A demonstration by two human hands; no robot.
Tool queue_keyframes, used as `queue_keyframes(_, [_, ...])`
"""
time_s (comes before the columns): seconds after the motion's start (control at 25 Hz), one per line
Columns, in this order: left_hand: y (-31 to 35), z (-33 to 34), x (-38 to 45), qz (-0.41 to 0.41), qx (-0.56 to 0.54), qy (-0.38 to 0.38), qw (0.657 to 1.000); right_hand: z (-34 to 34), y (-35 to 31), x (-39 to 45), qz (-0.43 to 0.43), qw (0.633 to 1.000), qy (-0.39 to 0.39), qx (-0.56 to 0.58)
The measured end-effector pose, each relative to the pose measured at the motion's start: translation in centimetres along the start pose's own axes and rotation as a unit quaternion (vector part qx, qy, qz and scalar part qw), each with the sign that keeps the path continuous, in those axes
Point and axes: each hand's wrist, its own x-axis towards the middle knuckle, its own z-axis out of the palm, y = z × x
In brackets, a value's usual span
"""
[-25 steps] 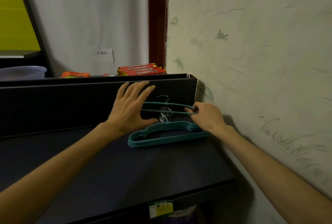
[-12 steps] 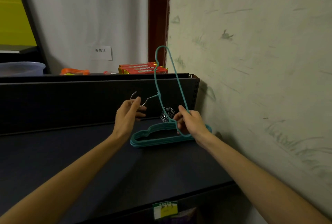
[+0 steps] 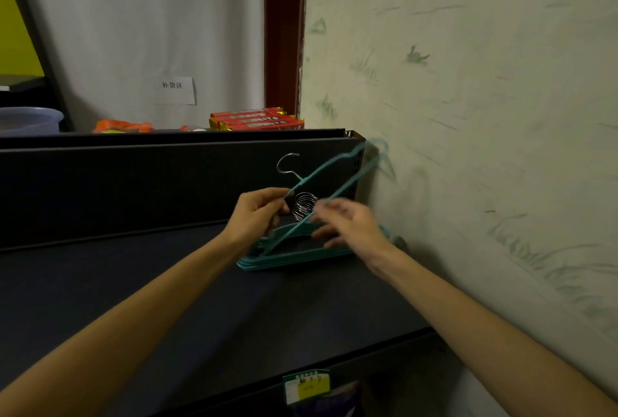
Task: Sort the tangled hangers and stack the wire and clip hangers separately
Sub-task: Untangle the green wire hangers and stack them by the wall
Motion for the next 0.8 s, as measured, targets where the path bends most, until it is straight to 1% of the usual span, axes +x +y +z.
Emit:
queue_keyframes(0.04, [-0.1, -0.4, 0.5, 0.019, 0.049, -0.001, 0.999, -1.2, 0.0, 0.6, -0.003, 0.994, 0.085, 0.062])
queue_keyframes(0.08, [-0.2, -0.9, 0.9, 0.046, 0.117, -0.011, 0.992, -2.7, -0.2, 1.1, -0.009, 0.980, 0.158, 0.123])
queue_keyframes(0.12, [-0.1, -1.3, 1.3, 0.070, 0.184, -0.028, 0.980, -4.2, -0.3, 1.6, -0.017, 0.964, 0.215, 0.156])
queue_keyframes(0.16, [0.1, -1.5, 1.6, 0.086, 0.242, -0.040, 0.966, -5.5, -0.2, 1.8, -0.019, 0.956, 0.252, 0.146])
queue_keyframes(0.2, [0.3, -1.7, 1.9, 0.093, 0.281, -0.047, 0.954, -6.6, 0.1, 2.0, -0.016, 0.958, 0.268, 0.104])
queue_keyframes(0.28, [0.4, -1.7, 2.3, 0.102, 0.330, -0.045, 0.938, -7.9, 1.0, 2.2, -0.025, 0.967, 0.253, -0.013])
queue_keyframes(0.36, [0.0, -1.3, 2.4, 0.118, 0.383, -0.029, 0.916, -9.0, 1.9, 2.4, -0.055, 0.963, 0.230, -0.127])
queue_keyframes(0.44, [-0.4, -0.7, 2.1, 0.133, 0.429, -0.009, 0.893, -10.0, 2.6, 2.6, -0.070, 0.950, 0.206, -0.224])
queue_keyframes(0.52, [-0.5, -0.2, 2.0, 0.145, 0.474, -0.006, 0.868, -10.7, 3.3, 2.8, -0.070, 0.942, 0.169, -0.282])
queue_keyframes(0.56, [-0.5, 0.0, 2.1, 0.143, 0.500, -0.020, 0.854, -10.8, 3.8, 3.0, -0.068, 0.934, 0.160, -0.311])
queue_keyframes(0.64, [-0.5, 0.3, 2.3, 0.123, 0.548, -0.056, 0.826, -10.6, 4.3, 3.6, -0.062, 0.905, 0.160, -0.390])
queue_keyframes(0.68, [-0.6, 0.4, 2.4, 0.112, 0.559, -0.069, 0.819, -10.3, 4.5, 3.9, -0.053, 0.890, 0.157, -0.425])
queue_keyframes(0.72, [-0.8, 0.4, 2.5, 0.104, 0.560, -0.075, 0.819, -10.0, 4.7, 4.2, -0.041, 0.878, 0.151, -0.451])
queue_keyframes(0.8, [-1.4, 0.3, 2.3, 0.098, 0.544, -0.069, 0.830, -9.7, 5.1, 4.6, -0.032, 0.867, 0.124, -0.481])
